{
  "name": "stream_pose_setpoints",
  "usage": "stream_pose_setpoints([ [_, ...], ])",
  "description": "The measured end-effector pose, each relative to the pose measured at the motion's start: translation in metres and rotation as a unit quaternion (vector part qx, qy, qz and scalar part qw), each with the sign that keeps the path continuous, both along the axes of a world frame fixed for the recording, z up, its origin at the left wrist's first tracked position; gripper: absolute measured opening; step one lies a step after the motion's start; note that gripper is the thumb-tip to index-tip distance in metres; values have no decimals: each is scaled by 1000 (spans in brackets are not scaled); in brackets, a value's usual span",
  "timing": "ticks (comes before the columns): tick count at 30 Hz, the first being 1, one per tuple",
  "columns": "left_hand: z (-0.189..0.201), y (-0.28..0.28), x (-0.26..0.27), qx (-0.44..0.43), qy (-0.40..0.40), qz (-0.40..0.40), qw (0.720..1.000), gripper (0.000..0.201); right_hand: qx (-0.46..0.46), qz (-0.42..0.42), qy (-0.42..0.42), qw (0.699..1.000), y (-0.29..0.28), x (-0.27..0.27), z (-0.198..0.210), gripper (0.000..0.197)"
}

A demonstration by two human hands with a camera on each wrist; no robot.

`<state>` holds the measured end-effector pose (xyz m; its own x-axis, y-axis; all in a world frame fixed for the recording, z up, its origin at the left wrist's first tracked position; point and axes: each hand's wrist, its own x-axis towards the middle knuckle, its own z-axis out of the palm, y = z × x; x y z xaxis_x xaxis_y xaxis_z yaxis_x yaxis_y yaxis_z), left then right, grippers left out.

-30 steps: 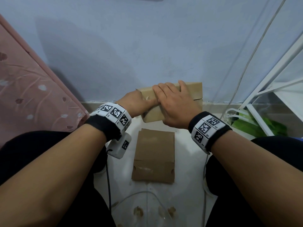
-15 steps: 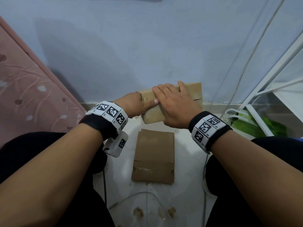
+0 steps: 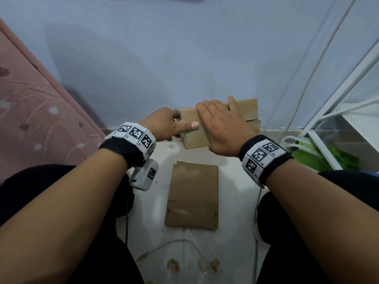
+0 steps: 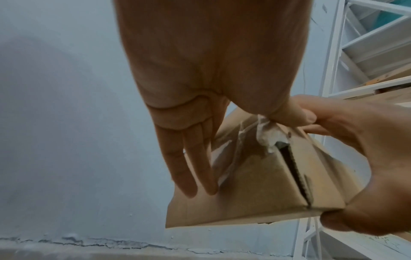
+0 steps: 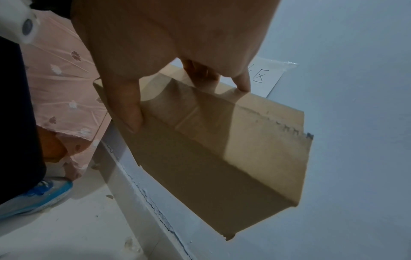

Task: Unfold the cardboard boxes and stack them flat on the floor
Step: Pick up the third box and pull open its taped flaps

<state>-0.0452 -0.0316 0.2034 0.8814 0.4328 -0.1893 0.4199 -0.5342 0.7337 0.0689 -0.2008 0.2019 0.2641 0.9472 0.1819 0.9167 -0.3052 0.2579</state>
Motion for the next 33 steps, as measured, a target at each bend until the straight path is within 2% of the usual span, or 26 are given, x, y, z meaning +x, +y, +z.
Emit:
stream_pose_setpoints([
  [3, 0, 2, -1, -10, -22, -11, 1000, 40, 2, -3, 3, 1000, -3, 3, 2, 94],
  [7, 4, 6, -7, -39, -48, -11, 998, 45, 18, 1, 10, 1000, -5, 5, 2, 97],
  [12, 2, 9, -8, -37, -85, 46, 995, 74, 40, 6, 19, 999, -7, 6, 0, 100],
  [13, 1, 9, -8, -35, -95, 54, 993, 72, 40, 3, 23, 999, -7, 6, 0, 101],
  [16, 2, 6, -6, -52, -134, 61, 988, 47, 39, -14, 47, 998, -6, 5, 1, 100],
  [18, 4, 3, -4, -81, -157, 58, 983, 37, 37, -24, 58, 997, -5, 6, 1, 100],
  [23, 9, 1, -3, -144, -185, 65, 970, 30, 33, -32, 66, 997, -3, 8, 1, 103],
  [33, 9, 2, -6, -195, -157, 55, 967, 18, 15, -30, 69, 997, -7, 12, 0, 102],
])
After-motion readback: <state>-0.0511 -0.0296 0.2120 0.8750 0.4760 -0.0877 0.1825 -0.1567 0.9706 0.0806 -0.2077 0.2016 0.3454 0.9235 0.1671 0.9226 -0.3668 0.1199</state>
